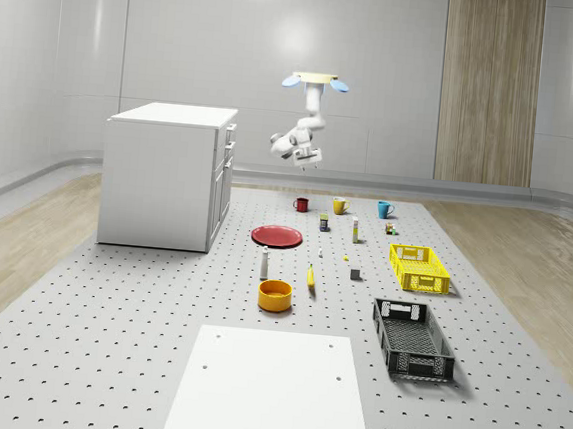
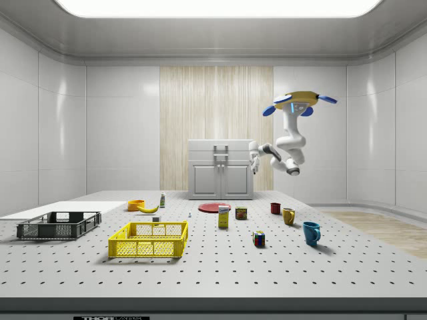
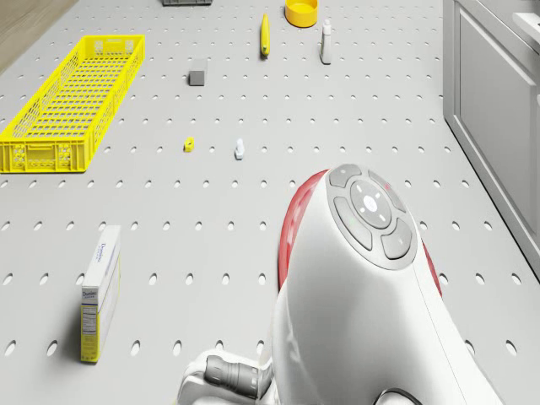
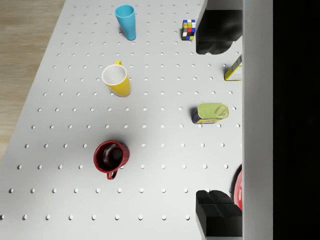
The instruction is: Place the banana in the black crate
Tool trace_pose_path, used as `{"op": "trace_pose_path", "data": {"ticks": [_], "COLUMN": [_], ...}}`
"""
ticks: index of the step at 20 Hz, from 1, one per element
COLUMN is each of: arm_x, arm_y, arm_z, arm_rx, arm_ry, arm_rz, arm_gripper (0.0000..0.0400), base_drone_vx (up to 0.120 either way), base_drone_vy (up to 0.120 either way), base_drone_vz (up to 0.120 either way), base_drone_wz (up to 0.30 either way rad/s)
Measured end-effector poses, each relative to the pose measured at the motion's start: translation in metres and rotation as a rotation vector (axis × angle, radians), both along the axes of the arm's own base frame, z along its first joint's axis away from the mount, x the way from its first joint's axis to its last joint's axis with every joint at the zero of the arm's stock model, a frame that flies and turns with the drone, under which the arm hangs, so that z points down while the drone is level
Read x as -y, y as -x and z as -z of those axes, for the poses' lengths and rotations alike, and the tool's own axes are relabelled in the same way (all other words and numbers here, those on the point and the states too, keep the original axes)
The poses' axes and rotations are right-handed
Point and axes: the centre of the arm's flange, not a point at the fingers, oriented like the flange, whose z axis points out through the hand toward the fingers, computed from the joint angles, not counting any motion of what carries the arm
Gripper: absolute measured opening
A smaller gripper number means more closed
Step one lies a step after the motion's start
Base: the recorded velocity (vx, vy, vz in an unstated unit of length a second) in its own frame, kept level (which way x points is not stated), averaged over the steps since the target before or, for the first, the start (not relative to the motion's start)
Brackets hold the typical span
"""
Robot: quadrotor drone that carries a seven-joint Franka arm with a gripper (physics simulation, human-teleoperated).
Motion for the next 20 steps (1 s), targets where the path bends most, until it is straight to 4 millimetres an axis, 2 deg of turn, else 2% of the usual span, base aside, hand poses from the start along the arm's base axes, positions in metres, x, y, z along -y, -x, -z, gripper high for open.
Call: {"op": "trace_pose_path", "data": {"ticks": [4,10,12,15,20], "arm_x": [0.012,0.019,0.020,0.021,0.022], "arm_y": [0.000,0.000,0.000,0.000,0.000], "arm_z": [0.002,0.003,0.003,0.003,0.004], "arm_rx": [-0.003,-0.006,-0.006,-0.007,-0.007], "arm_ry": [0.120,0.195,0.207,0.218,0.227], "arm_rz": [0.003,0.005,0.005,0.005,0.006], "arm_gripper": [0.0400,0.0400,0.0400,0.0400,0.0400], "base_drone_vx": [0.120,0.120,0.120,0.120,0.120], "base_drone_vy": [0.000,0.000,0.000,0.093,0.000], "base_drone_vz": [-0.120,-0.120,0.000,0.000,-0.096], "base_drone_wz": [0.000,0.000,0.000,0.000,0.000]}}
